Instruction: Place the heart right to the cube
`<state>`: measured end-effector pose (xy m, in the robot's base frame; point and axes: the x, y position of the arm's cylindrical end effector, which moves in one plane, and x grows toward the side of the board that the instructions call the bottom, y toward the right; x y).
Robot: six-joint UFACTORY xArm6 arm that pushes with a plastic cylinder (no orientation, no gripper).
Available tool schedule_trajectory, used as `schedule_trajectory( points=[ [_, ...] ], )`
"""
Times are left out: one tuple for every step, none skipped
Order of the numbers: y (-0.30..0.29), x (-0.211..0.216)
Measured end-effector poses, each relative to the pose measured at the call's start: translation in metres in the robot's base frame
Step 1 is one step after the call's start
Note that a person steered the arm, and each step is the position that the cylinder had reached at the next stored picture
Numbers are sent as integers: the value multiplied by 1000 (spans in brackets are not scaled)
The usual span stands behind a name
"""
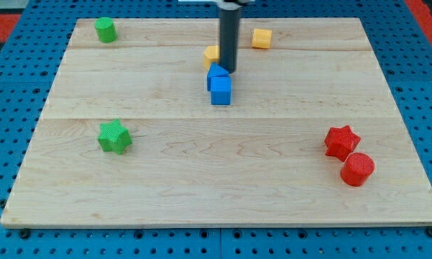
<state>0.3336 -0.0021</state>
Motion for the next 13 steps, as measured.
schedule_trajectory(
  points=[
    [-39,-2],
    [-38,-31],
    [-25,-70],
    [51,-68],
    [86,-90],
    [78,-108],
    [76,-141],
    [91,-141],
    [189,-140],
    [233,-132],
    [217,-114],
    [202,-77],
    [177,-38]
  ],
)
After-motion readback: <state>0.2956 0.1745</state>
